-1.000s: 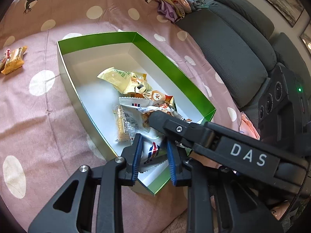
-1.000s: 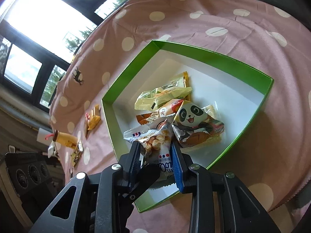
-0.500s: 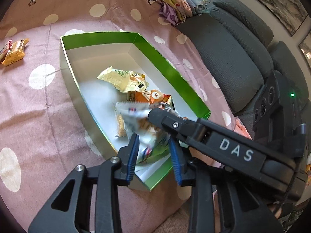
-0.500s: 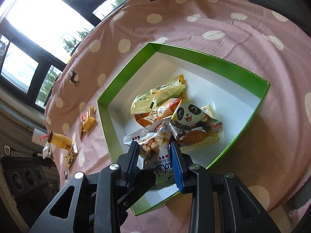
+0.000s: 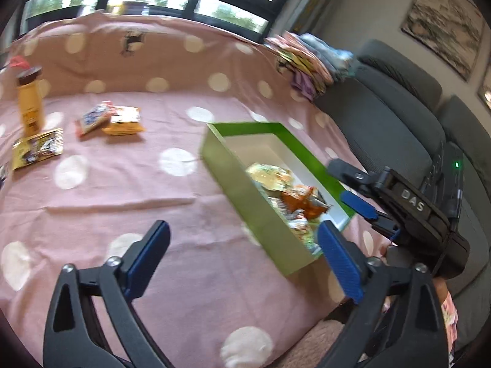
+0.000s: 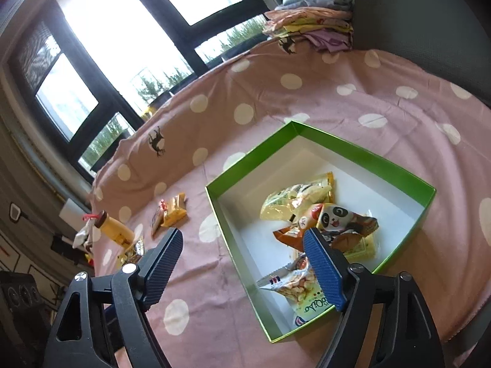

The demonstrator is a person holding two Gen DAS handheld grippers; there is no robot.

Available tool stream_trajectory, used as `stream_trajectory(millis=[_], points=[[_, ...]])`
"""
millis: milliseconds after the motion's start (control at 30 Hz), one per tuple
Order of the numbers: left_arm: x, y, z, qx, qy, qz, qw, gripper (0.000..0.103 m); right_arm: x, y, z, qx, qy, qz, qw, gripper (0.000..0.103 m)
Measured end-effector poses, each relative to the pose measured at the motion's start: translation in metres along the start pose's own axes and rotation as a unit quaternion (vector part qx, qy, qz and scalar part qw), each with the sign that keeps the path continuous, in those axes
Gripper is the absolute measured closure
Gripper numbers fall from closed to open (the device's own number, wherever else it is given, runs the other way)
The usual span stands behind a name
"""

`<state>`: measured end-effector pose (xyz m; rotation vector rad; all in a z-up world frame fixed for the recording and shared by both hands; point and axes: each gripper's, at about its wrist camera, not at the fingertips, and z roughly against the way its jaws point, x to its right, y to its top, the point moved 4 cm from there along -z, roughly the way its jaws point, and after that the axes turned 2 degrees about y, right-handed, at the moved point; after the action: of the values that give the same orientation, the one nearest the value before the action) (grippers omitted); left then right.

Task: Organize snacks
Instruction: 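Withdraw the right tool from the green box, then move the right tool to the dark sesame snack bag and grasp it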

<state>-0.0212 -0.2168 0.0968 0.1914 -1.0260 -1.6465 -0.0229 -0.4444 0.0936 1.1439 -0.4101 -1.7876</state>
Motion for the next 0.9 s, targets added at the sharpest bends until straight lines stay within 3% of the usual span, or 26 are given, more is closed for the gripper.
stream_trajectory(millis=[167,333,433,567,633,733,800,900], points=[[-0.072,-0.005,0.044,0.025,0.07,0.068,0.9949,0.001,-0.024,-0.005,-0.003,0.005,0.018,0.018,1.0,0.013],[-0.138,-0.022,0.083,0.052,0.143,0.105,0.9828,0.001,-0.056,-0.02,-0.015,-0.007,0.012,0.069,0.998,0.012],[-0.173,-0.038,0.103,0.094,0.155,0.13,0.9748,0.001,-0.077,-0.034,-0.032,-0.029,0.024,0.097,0.995,0.012],[-0.211,-0.037,0.104,0.085,0.214,0.158,0.9601,0.001,-0.105,-0.059,-0.061,-0.071,0.034,0.113,0.99,0.012],[-0.227,-0.041,0.11,0.091,0.217,0.177,0.9556,0.001,-0.124,-0.071,-0.077,-0.101,0.039,0.124,0.986,0.012],[-0.253,-0.047,0.116,0.082,0.236,0.217,0.9437,0.001,-0.16,-0.087,-0.111,-0.153,0.053,0.143,0.976,0.012],[-0.268,-0.052,0.119,0.076,0.27,0.235,0.9306,0.001,-0.185,-0.097,-0.137,-0.189,0.057,0.152,0.968,0.012],[-0.284,-0.055,0.121,0.071,0.278,0.258,0.9224,0.001,-0.23,-0.109,-0.186,-0.234,0.063,0.171,0.955,0.012]])
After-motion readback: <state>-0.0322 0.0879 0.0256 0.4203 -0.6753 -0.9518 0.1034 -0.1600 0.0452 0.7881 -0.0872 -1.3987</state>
